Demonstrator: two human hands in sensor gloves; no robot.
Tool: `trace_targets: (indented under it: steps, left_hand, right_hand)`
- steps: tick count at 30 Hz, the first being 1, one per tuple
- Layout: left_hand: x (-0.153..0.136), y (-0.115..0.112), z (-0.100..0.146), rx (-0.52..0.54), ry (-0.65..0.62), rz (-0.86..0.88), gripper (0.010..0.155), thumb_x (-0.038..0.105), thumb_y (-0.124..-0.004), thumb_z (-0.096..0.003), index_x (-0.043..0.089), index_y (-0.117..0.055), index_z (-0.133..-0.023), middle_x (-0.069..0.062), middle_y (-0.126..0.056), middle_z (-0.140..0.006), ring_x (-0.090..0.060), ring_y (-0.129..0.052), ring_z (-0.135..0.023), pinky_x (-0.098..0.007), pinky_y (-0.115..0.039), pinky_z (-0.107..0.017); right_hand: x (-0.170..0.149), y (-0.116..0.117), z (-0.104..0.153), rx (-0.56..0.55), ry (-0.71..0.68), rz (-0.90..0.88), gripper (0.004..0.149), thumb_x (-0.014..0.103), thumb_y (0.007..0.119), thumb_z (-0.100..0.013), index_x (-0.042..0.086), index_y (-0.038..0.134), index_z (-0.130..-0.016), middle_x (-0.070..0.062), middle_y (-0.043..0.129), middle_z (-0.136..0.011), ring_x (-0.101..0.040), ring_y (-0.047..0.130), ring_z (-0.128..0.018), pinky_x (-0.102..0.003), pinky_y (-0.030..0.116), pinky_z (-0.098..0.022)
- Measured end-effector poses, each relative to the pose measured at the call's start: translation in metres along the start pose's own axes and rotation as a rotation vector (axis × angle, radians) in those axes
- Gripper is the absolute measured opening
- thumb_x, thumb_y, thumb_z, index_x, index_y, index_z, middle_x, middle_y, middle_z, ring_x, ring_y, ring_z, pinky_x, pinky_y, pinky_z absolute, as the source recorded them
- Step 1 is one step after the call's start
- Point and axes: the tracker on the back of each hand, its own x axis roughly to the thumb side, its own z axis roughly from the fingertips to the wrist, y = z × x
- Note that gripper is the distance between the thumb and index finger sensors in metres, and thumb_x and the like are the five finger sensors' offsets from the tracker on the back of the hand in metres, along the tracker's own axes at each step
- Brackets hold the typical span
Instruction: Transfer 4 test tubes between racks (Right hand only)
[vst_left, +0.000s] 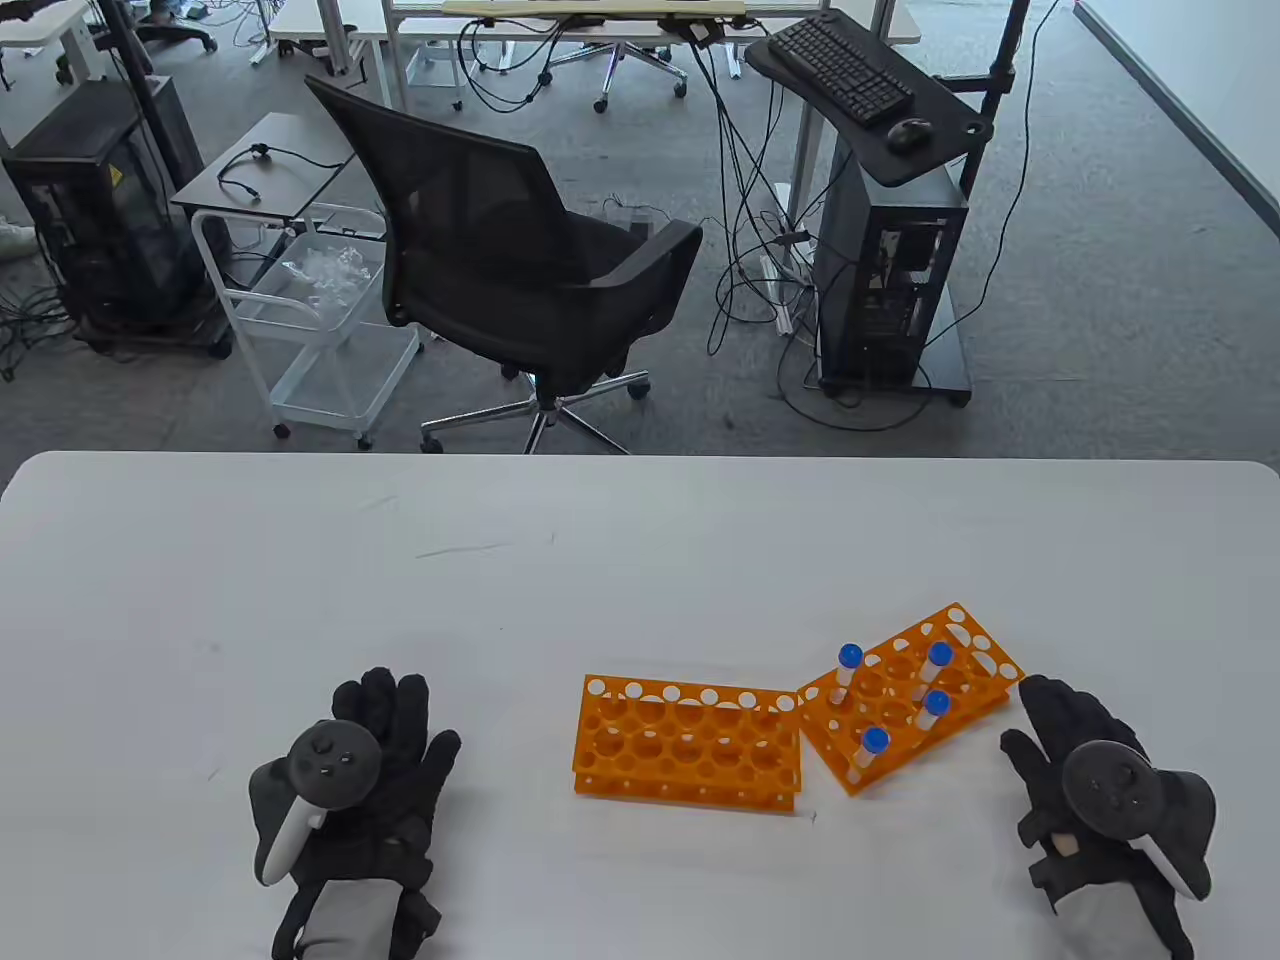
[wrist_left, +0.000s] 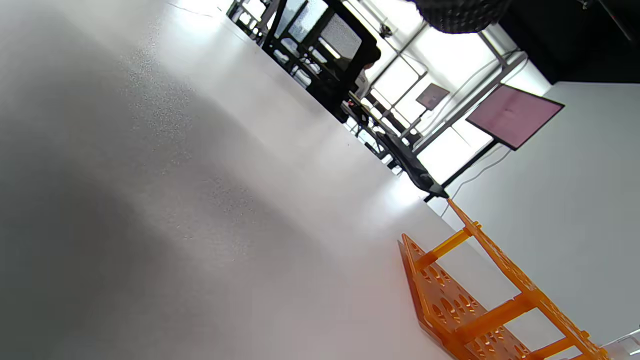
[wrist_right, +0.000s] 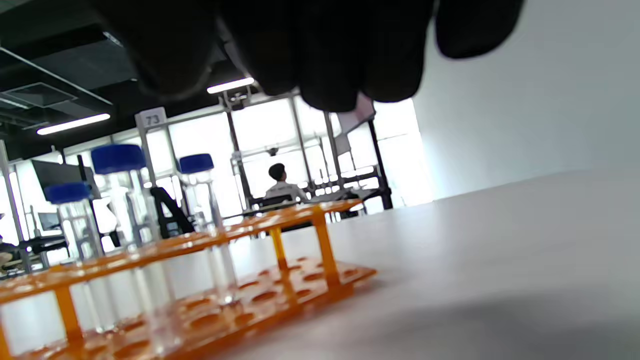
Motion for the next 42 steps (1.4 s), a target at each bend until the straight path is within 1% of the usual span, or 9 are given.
trace_targets:
  steps: [17,24,27,33,37,42]
  left_hand:
    - [0.001,0.0,0.0,0.004,-0.01,0.007,0.07,0.061,-0.053,-0.0587,0.045,-0.013,-0.113,0.019,0.009,-0.116,-0.006,0.024,-0.104,-0.04,0.018,-0.074]
    - [0.0,0.002,0.0,0.015,-0.014,0.016,0.07,0.062,-0.053,-0.0587,0.045,-0.013,-0.113,0.019,0.009,-0.116,-0.006,0.024,-0.104,-0.04,0.018,-0.074]
    - [-0.001,0.002,0.0,0.016,-0.012,0.021,0.07,0.062,-0.053,-0.0587,0.045,-0.013,-0.113,0.019,0.009,-0.116,-0.006,0.024,-0.104,-0.04,0.018,-0.074]
    - [0.0,0.002,0.0,0.013,-0.01,0.017,0.07,0.061,-0.053,-0.0587,0.045,-0.013,-0.113,0.019,0.009,-0.116,-0.006,0.023,-0.104,-0.04,0.018,-0.074]
    - [-0.001,0.003,0.0,0.015,-0.011,0.021,0.07,0.062,-0.053,-0.0586,0.045,-0.013,-0.113,0.019,0.009,-0.116,-0.006,0.024,-0.104,-0.04,0.018,-0.074]
    - [-0.002,0.005,0.0,0.023,-0.009,0.029,0.07,0.061,-0.053,-0.0587,0.045,-0.013,-0.113,0.019,0.009,-0.116,-0.006,0.024,-0.104,-0.04,0.018,-0.074]
  right_hand:
    - [0.001,0.0,-0.001,-0.016,-0.011,-0.039,0.059,0.041,0.076,-0.047,0.014,0.07,-0.099,-0.017,0.078,-0.1,-0.044,0.074,-0.09,-0.065,0.06,-0.063]
    - [0.01,-0.009,-0.008,-0.057,-0.043,-0.073,0.058,0.04,0.076,-0.048,0.014,0.07,-0.1,-0.017,0.079,-0.1,-0.044,0.074,-0.09,-0.065,0.06,-0.062]
    - [0.013,-0.014,-0.013,-0.061,-0.047,-0.081,0.058,0.04,0.076,-0.048,0.014,0.07,-0.1,-0.017,0.079,-0.1,-0.044,0.075,-0.089,-0.065,0.06,-0.062]
    - [0.019,-0.017,-0.031,-0.03,-0.042,-0.102,0.058,0.04,0.076,-0.049,0.013,0.07,-0.1,-0.018,0.08,-0.099,-0.045,0.076,-0.088,-0.065,0.06,-0.062]
    - [0.028,-0.014,-0.047,0.013,-0.043,-0.107,0.059,0.04,0.076,-0.049,0.013,0.07,-0.101,-0.018,0.08,-0.099,-0.045,0.076,-0.088,-0.065,0.06,-0.062]
    - [0.04,-0.005,-0.065,0.036,-0.063,-0.11,0.057,0.038,0.077,-0.049,0.013,0.071,-0.1,-0.017,0.081,-0.098,-0.044,0.077,-0.087,-0.065,0.06,-0.062]
